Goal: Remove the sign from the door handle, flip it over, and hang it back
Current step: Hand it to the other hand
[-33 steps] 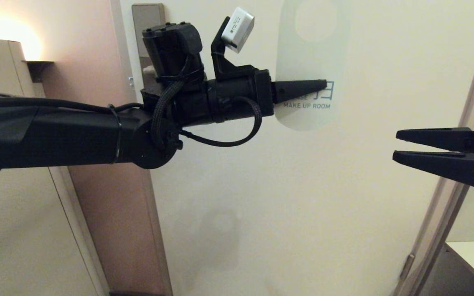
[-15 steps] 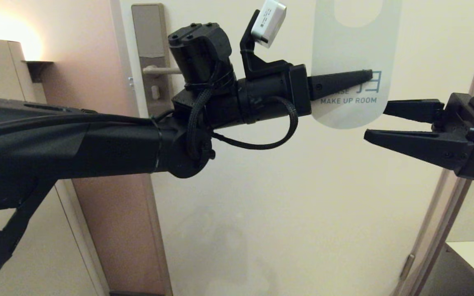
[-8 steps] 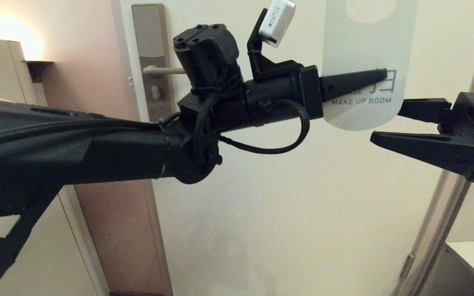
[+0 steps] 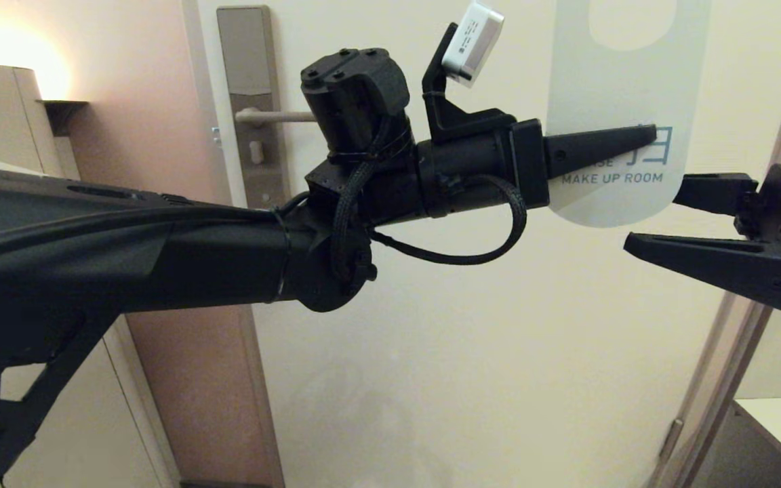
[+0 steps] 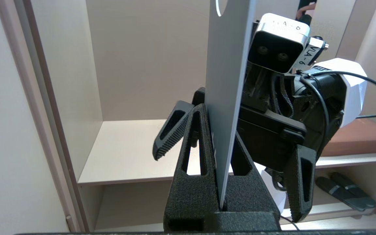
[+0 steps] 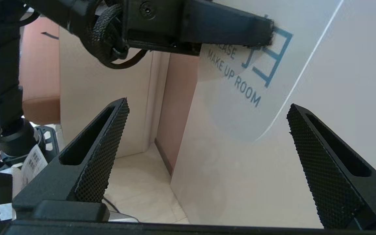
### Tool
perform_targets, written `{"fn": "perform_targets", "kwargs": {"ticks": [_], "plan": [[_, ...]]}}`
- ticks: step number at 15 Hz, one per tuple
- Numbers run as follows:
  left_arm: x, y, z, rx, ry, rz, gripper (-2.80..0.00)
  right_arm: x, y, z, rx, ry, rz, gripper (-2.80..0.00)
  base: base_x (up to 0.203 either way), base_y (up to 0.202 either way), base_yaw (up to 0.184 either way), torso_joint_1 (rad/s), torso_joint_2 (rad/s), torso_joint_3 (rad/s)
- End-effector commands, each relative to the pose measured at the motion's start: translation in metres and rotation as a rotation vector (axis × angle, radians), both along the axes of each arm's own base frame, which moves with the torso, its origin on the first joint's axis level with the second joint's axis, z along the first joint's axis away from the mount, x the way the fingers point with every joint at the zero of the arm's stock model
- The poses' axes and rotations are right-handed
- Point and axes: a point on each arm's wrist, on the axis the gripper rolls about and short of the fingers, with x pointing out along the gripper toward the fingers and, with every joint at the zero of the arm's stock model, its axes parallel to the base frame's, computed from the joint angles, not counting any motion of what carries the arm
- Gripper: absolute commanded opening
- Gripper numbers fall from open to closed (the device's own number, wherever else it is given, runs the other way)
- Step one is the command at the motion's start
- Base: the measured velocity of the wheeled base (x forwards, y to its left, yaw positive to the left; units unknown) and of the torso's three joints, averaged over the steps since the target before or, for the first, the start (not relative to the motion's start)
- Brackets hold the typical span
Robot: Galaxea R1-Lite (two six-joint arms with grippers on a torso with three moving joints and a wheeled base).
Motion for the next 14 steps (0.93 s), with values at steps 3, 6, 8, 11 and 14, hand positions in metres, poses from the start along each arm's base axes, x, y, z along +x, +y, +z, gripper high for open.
{"fn": "perform_targets", "kwargs": {"ticks": [3, 6, 8, 11, 14], "plan": [[-0.0039, -0.0044, 0.0002, -0.010, 0.006, 0.009, -2.80, -0.0026, -0.0007, 0.0007, 0.002, -0.006, 0.004, 0.00, 0.000, 0.000, 0.000, 0.000, 0.00, 0.000], [-0.0063, -0.0067, -0.0001, -0.013, 0.010, 0.012, -2.80, -0.0033, -0.0009, 0.0011, 0.003, -0.008, 0.003, 0.00, 0.000, 0.000, 0.000, 0.000, 0.00, 0.000], [-0.0070, -0.0080, -0.0008, -0.013, 0.013, 0.015, -2.80, -0.0041, -0.0013, 0.0015, 0.003, -0.010, 0.002, 0.00, 0.000, 0.000, 0.000, 0.000, 0.00, 0.000], [-0.0085, -0.0093, -0.0008, -0.014, 0.013, 0.012, -2.80, -0.0041, -0.0014, 0.0007, 0.004, -0.007, 0.002, -2.80, 0.000, 0.000, 0.000, 0.000, 0.00, 0.000], [-0.0085, -0.0093, -0.0011, -0.013, 0.014, 0.012, -2.80, -0.0044, -0.0014, 0.0007, 0.004, -0.007, 0.002, -2.80, 0.000, 0.000, 0.000, 0.000, 0.00, 0.000]]}}
